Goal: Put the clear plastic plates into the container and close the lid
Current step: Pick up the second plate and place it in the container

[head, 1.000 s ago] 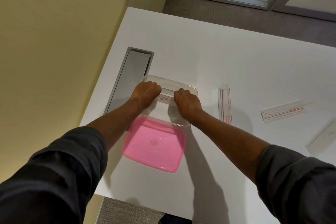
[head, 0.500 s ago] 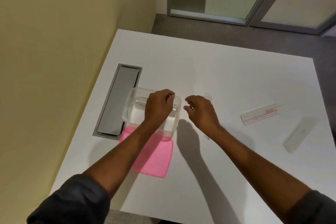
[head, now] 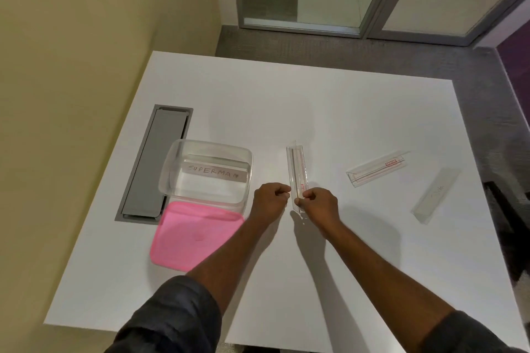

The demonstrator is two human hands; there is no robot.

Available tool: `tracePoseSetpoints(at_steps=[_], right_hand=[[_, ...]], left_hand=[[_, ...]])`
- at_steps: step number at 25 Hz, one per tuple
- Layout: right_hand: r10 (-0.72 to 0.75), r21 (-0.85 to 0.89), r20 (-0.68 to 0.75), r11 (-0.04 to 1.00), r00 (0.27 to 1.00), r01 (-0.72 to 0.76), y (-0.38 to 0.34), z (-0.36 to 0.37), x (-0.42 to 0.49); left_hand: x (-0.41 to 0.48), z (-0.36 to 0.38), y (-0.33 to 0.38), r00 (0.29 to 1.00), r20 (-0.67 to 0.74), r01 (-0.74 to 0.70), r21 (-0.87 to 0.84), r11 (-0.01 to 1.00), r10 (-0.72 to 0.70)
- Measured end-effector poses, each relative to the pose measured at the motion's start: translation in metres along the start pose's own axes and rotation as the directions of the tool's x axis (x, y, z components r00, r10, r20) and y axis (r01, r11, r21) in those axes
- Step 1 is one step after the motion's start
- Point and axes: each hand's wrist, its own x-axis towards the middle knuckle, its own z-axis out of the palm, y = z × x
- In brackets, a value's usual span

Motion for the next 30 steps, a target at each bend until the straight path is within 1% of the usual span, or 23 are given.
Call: tracePoseSetpoints(at_steps=[2, 5, 8, 10, 12, 15, 17, 19, 21, 24, 26, 28, 29, 30], right_hand=[[0.016, 0.020, 0.010, 1.000, 1.000, -0.016, 0.005, 0.003, 0.001], [-0.007, 0.013, 0.021, 1.000, 1.000, 0.006, 0.008, 0.003, 0.002], [-0.024, 0.018, 0.031, 1.000, 0.999, 0.024, 0.010, -0.002, 0.002], [-0.056, 0.000, 0.024, 0.998, 0.998, 0.056, 0.013, -0.006, 0.000], [-0.073, 0.022, 0.025, 0.997, 0.997, 0.072, 0.016, -0.012, -0.004], [-0.045, 0.151, 0.065, 0.988, 0.997, 0.035, 0.021, -0.025, -0.011], [-0.036, 0.213, 0.103, 0.977, 0.994, 0.014, 0.024, -0.036, -0.016], [-0.023, 0.259, 0.140, 0.966, 0.990, -0.014, 0.025, -0.047, -0.020], [0.002, 0.298, 0.184, 0.953, 0.983, -0.058, 0.026, -0.060, -0.023], [0.061, 0.419, 0.280, 0.890, 0.958, -0.180, 0.027, -0.084, -0.026], [0.045, 0.476, 0.358, 0.851, 0.933, -0.224, 0.030, -0.102, -0.028], [0.022, 0.461, 0.352, 0.866, 0.936, -0.194, 0.034, -0.116, -0.031], [0.007, 0.422, 0.310, 0.895, 0.951, -0.144, 0.035, -0.120, -0.032], [-0.022, 0.335, 0.242, 0.940, 0.970, -0.062, 0.035, -0.122, -0.034]], left_hand=[[0.003, 0.014, -0.004, 1.000, 0.021, 0.007, 0.044, 0.999, -0.008], [0.004, 0.027, -0.007, 0.999, 0.032, 0.037, 0.034, 0.999, -0.038], [0.003, 0.034, -0.012, 0.999, 0.028, 0.028, 0.031, 0.999, -0.029], [0.001, 0.037, -0.013, 0.998, 0.014, 0.055, -0.032, 0.998, -0.055], [-0.001, 0.040, -0.012, 0.995, -0.035, 0.090, -0.100, 0.991, -0.094], [-0.004, 0.041, -0.008, 0.984, -0.107, 0.120, -0.184, 0.975, -0.142], [-0.006, 0.040, -0.004, 0.976, -0.104, 0.154, -0.283, 0.947, -0.190], [-0.006, 0.040, -0.001, 0.973, -0.050, 0.186, -0.406, 0.895, -0.225], [-0.007, 0.040, 0.003, 0.973, 0.050, 0.219, -0.506, 0.834, -0.225], [-0.011, 0.036, 0.010, 0.951, 0.210, 0.307, -0.606, 0.733, -0.225], [-0.014, 0.036, 0.013, 0.942, 0.263, 0.333, -0.644, 0.689, -0.209], [-0.017, 0.040, 0.017, 0.943, 0.274, 0.327, -0.651, 0.685, -0.190], [-0.018, 0.043, 0.019, 0.946, 0.263, 0.319, -0.654, 0.686, -0.189], [-0.020, 0.047, 0.022, 0.950, 0.249, 0.310, -0.662, 0.682, -0.191]])
